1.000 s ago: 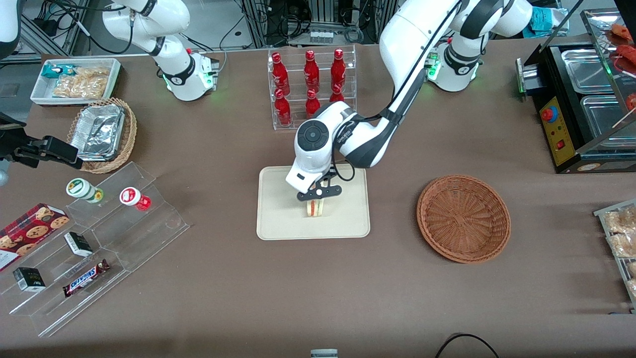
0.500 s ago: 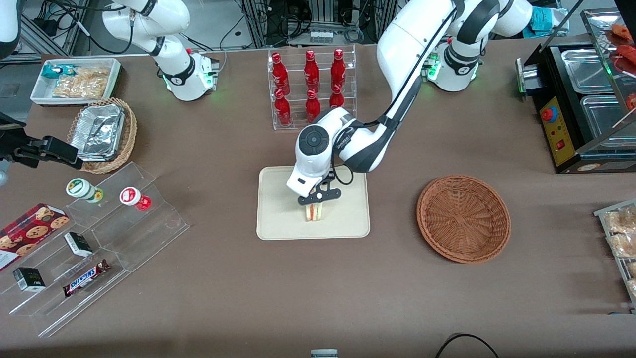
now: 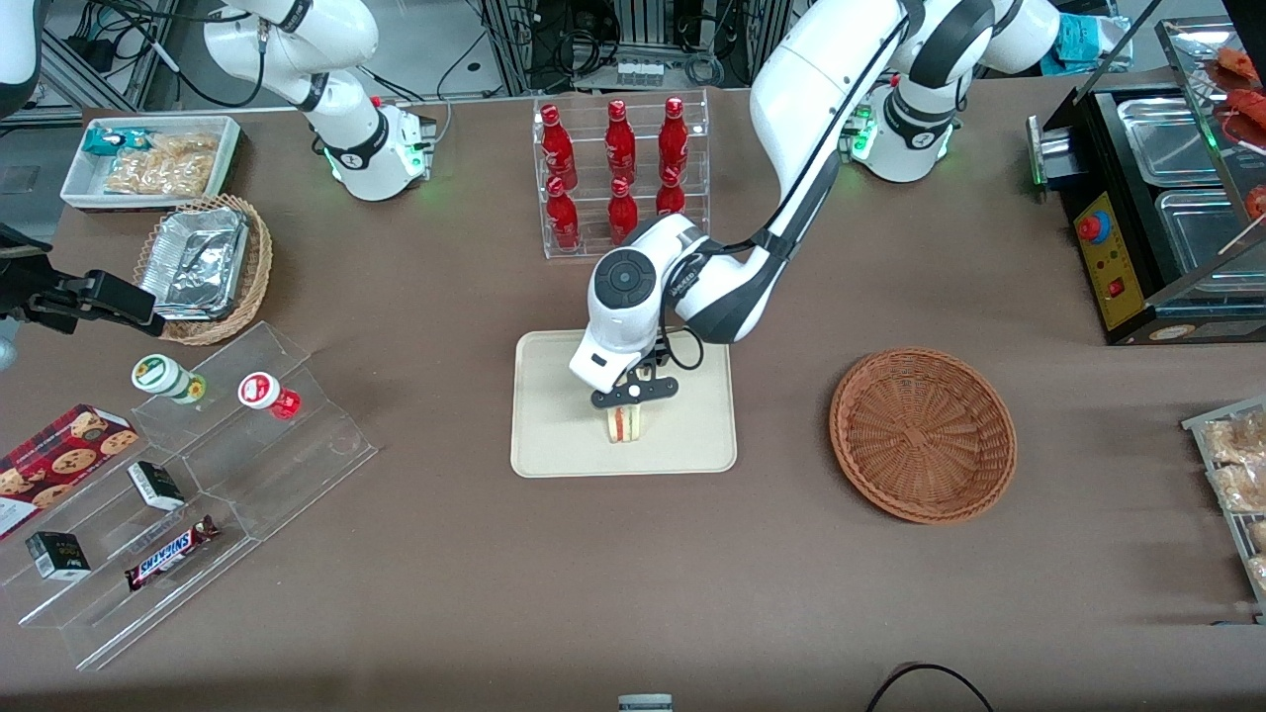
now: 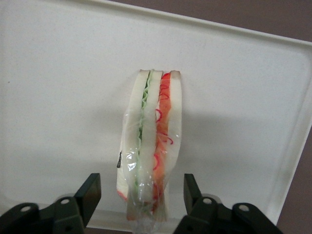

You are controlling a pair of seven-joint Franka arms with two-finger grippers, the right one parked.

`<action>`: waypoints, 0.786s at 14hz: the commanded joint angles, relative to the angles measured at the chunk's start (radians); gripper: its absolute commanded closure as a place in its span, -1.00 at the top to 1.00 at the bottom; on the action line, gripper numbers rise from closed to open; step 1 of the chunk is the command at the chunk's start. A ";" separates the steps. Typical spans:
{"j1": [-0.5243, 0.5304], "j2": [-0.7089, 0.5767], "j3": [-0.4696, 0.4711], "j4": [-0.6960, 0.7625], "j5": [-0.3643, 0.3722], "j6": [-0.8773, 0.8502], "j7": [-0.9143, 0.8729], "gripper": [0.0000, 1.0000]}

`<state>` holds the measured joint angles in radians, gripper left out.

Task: Place sandwich from basket to tray
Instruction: 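Lower the sandwich onto the tray and open the left gripper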

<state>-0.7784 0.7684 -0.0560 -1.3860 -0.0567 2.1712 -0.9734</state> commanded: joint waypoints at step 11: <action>0.002 -0.196 0.076 0.012 0.017 -0.304 -0.019 1.00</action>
<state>-0.7765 0.6234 -0.0302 -1.3546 -0.0538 1.9184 -0.9837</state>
